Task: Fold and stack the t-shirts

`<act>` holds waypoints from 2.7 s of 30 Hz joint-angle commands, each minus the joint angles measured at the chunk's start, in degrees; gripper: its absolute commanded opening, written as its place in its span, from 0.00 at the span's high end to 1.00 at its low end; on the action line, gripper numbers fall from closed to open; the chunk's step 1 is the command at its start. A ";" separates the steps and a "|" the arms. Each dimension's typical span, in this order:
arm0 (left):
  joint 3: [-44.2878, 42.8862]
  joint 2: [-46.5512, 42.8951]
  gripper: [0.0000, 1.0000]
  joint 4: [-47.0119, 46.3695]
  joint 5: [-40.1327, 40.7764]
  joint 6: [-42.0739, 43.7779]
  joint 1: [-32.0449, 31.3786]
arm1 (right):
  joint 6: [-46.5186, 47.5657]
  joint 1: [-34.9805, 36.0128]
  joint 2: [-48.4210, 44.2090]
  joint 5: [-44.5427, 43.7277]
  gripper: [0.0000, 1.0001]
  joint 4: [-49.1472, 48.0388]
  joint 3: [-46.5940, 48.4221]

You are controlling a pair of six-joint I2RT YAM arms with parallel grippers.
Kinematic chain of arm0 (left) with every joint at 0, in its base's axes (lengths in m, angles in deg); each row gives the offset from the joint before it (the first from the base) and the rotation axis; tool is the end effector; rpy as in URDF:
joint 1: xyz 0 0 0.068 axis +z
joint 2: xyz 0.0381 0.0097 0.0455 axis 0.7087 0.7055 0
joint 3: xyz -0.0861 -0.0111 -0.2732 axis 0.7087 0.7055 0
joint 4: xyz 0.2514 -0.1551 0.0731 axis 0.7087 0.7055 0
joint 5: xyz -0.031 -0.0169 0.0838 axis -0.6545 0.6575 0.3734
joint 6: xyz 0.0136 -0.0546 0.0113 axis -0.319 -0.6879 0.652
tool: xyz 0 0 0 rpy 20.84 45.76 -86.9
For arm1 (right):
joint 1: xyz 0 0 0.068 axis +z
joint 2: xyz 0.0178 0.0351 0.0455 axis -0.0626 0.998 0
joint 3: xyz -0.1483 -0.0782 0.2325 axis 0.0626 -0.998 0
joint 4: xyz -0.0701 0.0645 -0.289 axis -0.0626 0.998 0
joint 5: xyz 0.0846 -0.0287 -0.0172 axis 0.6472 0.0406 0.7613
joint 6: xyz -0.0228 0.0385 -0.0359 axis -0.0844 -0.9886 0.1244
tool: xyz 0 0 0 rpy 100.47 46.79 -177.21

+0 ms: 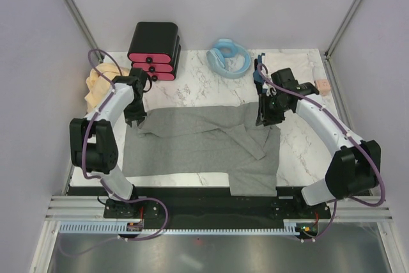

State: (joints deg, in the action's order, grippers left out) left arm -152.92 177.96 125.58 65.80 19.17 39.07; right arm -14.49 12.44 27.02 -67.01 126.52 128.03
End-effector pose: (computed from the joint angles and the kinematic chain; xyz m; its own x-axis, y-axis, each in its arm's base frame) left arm 0.3682 -0.0250 0.2219 -0.9331 -0.2573 -0.2512 -0.3231 0.9065 0.2717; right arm 0.3168 0.0997 0.2767 -0.9423 0.0325 -0.3331 -0.0739 0.9506 0.3016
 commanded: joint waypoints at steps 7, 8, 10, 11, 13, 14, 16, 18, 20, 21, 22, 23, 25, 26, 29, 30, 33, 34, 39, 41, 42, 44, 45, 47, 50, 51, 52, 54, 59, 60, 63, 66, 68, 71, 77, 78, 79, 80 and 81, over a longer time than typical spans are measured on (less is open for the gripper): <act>1.60 -4.17 0.60 -4.56 -0.04 -3.97 3.95 | -2.72 1.46 10.71 6.45 0.57 -8.04 11.91; 2.21 -3.73 0.59 -5.35 -1.88 -4.50 4.65 | -2.80 1.46 10.80 6.53 0.57 -8.13 11.83; 2.57 -1.89 0.59 -6.85 -7.69 -5.11 5.98 | -2.72 1.55 10.80 7.32 0.57 -8.83 10.87; 3.36 -1.36 0.59 -7.38 -9.10 -5.38 5.98 | -2.54 1.46 10.80 7.50 0.57 -9.09 10.34; 4.68 -0.48 0.59 -8.70 -11.65 -6.86 7.63 | -2.10 1.55 10.89 7.50 0.57 -9.53 8.59; 6.07 -0.22 0.59 -9.14 -12.88 -7.40 7.91 | -2.02 1.55 10.80 7.50 0.57 -9.53 8.14; 7.22 0.05 0.59 -9.93 -15.78 -9.06 8.96 | -1.75 1.55 10.10 7.67 0.57 -9.80 6.74; 8.55 -0.12 0.59 -10.28 -16.40 -9.86 9.23 | -1.66 1.55 9.14 7.59 0.57 -9.89 5.68; 9.43 -0.65 0.59 -10.90 -16.14 -11.00 9.14 | -1.40 1.63 8.70 7.33 0.57 -9.97 5.24; 9.60 -0.65 0.58 -10.90 -15.62 -11.44 9.23 | -1.31 1.55 8.26 7.41 0.57 -9.89 4.89; 9.86 -0.39 0.58 -10.90 -15.53 -11.97 9.23 | -1.05 1.55 8.17 7.33 0.57 -9.88 4.45; 10.04 -0.13 0.58 -11.16 -15.53 -12.15 9.14 | -0.96 1.63 8.17 7.24 0.58 -9.80 4.19; 10.48 0.14 0.58 -11.34 -15.44 -12.58 9.14 | -0.70 1.55 8.08 7.15 0.58 -9.80 3.57; 10.57 0.14 0.58 -11.60 -15.35 -12.59 9.14 | -0.43 1.55 7.99 7.32 0.58 -9.62 3.48; 10.57 0.14 0.59 -11.78 -15.17 -12.68 9.14 | -0.34 1.55 8.17 7.50 0.58 -9.53 2.78; 10.48 -0.03 0.59 -11.69 -15.17 -12.68 9.23 | -0.43 1.55 8.34 7.59 0.58 -9.53 2.69; 10.13 -0.12 0.71 -11.69 -15.44 -12.41 9.14 | -0.52 1.55 9.04 8.20 0.59 -9.62 2.60; 9.96 -0.21 0.77 -11.69 -15.52 -12.15 9.23 | -0.69 1.55 9.31 8.38 0.59 -9.53 2.60; 9.78 -0.65 0.98 -11.69 -15.09 -12.23 9.23 | -1.13 1.55 9.84 8.91 0.59 -9.80 2.78; 9.34 -1.44 0.98 -11.60 -14.82 -12.06 9.14 | -1.05 1.55 10.01 8.99 0.59 -9.80 2.69; 9.17 -1.79 0.98 -11.60 -14.56 -11.89 9.14 | -0.96 1.55 10.01 9.00 0.59 -9.80 2.52; 8.20 -2.67 0.98 -11.60 -14.12 -11.27 9.14 | -0.87 1.55 10.45 8.30 0.61 -9.88 2.25; 7.94 -3.02 0.98 -11.51 -13.68 -11.01 9.14 | -0.78 1.55 10.54 8.12 0.62 -10.15 1.64; 6.79 -4.16 0.98 -11.08 -12.55 -10.30 9.23 | -1.13 1.55 11.06 8.03 0.63 -10.85 0.76; 4.95 -6.09 0.98 -9.59 -10.09 -10.13 9.14 | -1.14 1.55 12.90 7.68 0.63 -10.42 -0.73; 4.42 -6.62 0.98 -9.32 -9.38 -10.04 9.14 | -1.05 1.63 13.43 7.24 0.64 -10.06 -1.17; 3.63 -7.24 0.98 -9.06 -8.85 -9.69 9.14 | -0.87 1.63 13.87 6.72 0.64 -9.80 -1.53; 2.66 -8.47 0.98 -7.91 -7.36 -9.16 9.14 | -0.61 1.72 14.93 5.84 0.65 -9.36 -2.23; 0.90 -8.92 0.98 -6.24 -7.08 -7.58 9.14 | 0.62 1.90 16.95 5.66 0.66 -8.22 -2.76; 0.82 -8.57 0.98 -6.07 -8.48 -7.06 9.23 | 0.71 1.98 16.87 5.74 0.65 -8.21 -2.85; 1.78 -6.98 0.83 -5.89 -12.26 -7.75 9.14 | 0.80 2.07 16.34 6.62 0.62 -8.30 -2.23; 4.67 -7.59 0.70 -6.94 -14.55 -8.89 8.88 | 0.71 2.07 15.73 7.06 0.59 -9.00 -2.32; 6.87 -8.64 0.66 -8.17 -15.35 -8.89 8.70 | 0.71 1.99 15.73 7.06 0.59 -9.01 -2.50; 8.63 -9.09 0.62 -8.70 -15.09 -8.55 8.79 | 0.71 1.99 15.73 7.32 0.59 -9.09 -3.02; 11.71 -8.91 0.63 -10.54 -16.05 -8.10 8.61 | 0.89 1.99 15.46 7.85 0.59 -9.36 -3.38; 12.06 -8.91 0.63 -10.72 -16.23 -8.02 8.53 | 0.89 1.99 15.46 7.94 0.59 -9.27 -3.46; 12.24 -9.00 0.63 -10.98 -16.40 -7.93 8.44 | 0.89 1.99 15.64 8.03 0.58 -9.36 -3.46; 12.41 -8.83 0.63 -11.07 -16.49 -7.93 8.18 | 0.80 2.07 15.55 8.12 0.59 -9.36 -3.64; 12.59 -8.65 0.63 -11.51 -16.58 -7.75 8.17 | 0.89 1.99 15.46 8.20 0.59 -9.44 -3.81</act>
State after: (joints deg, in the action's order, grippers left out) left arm -140.90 170.53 116.60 50.67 10.14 47.81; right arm -14.31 14.19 44.27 -60.06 118.13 124.80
